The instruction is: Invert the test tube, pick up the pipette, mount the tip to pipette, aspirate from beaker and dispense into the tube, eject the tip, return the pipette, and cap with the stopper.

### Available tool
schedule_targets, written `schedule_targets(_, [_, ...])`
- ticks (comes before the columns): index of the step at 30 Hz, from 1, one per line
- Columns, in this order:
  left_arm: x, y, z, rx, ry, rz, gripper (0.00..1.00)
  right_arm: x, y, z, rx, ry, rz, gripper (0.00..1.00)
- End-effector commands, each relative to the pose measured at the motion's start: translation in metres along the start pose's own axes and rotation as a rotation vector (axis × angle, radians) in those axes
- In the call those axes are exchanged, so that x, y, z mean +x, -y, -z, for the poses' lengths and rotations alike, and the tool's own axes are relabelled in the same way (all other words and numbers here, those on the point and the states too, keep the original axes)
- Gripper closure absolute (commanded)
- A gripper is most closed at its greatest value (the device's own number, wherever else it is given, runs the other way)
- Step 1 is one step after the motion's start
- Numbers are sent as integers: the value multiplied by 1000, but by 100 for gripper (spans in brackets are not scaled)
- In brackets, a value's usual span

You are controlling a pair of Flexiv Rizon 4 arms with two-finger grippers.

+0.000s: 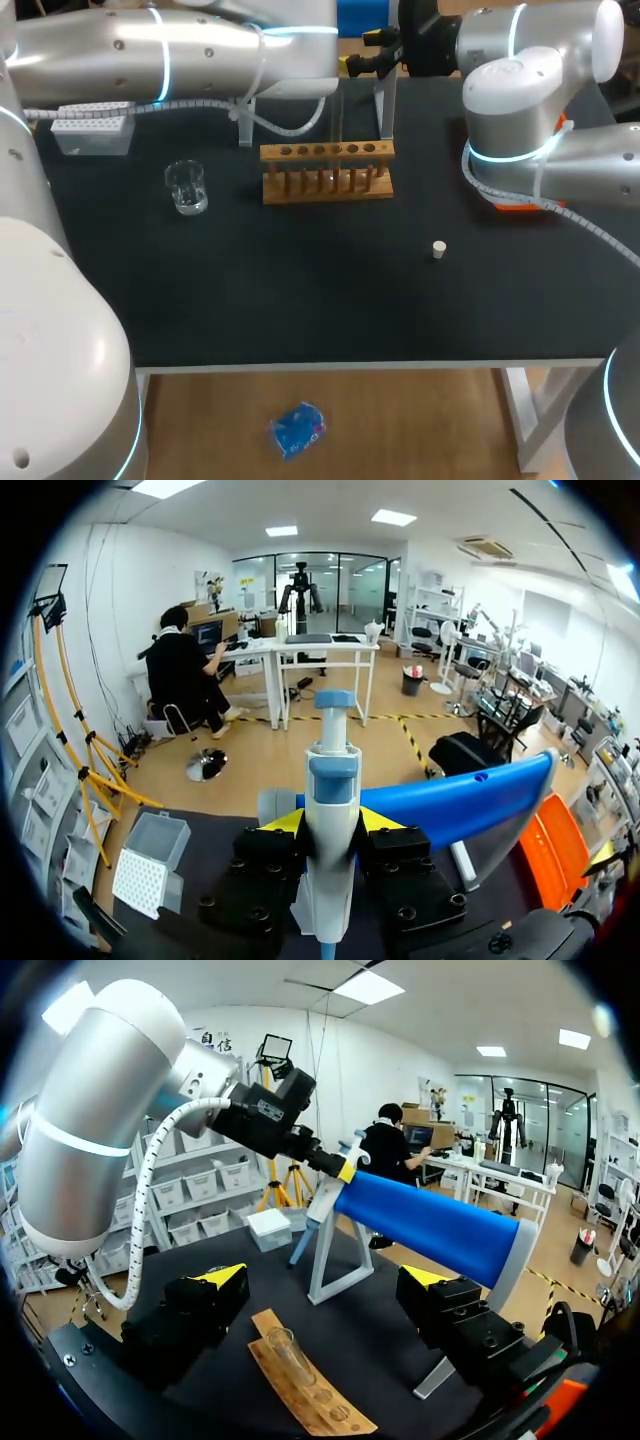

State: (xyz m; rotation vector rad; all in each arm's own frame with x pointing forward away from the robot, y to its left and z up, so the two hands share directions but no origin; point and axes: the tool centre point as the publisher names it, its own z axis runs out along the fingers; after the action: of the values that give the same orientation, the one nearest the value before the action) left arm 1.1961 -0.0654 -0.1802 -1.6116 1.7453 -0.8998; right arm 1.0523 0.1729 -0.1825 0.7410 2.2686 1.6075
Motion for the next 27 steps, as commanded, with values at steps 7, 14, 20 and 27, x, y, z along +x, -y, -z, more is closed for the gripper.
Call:
schedule_targets(7, [0,-2,-7,-39,2,-6,100,0,-1,1,3,-2,0,0])
schedule_targets(14, [1,-4,-9,-51,7,-8,100,0,-1,1,3,-2,0,0])
schedule_targets(20, [2,-10,-9,-67,8,-3,100,0,-1,1,3,-2,0,0])
schedule_targets(27, [6,-16,-8,-79,3,3,100,0,-1,1,3,-2,0,0])
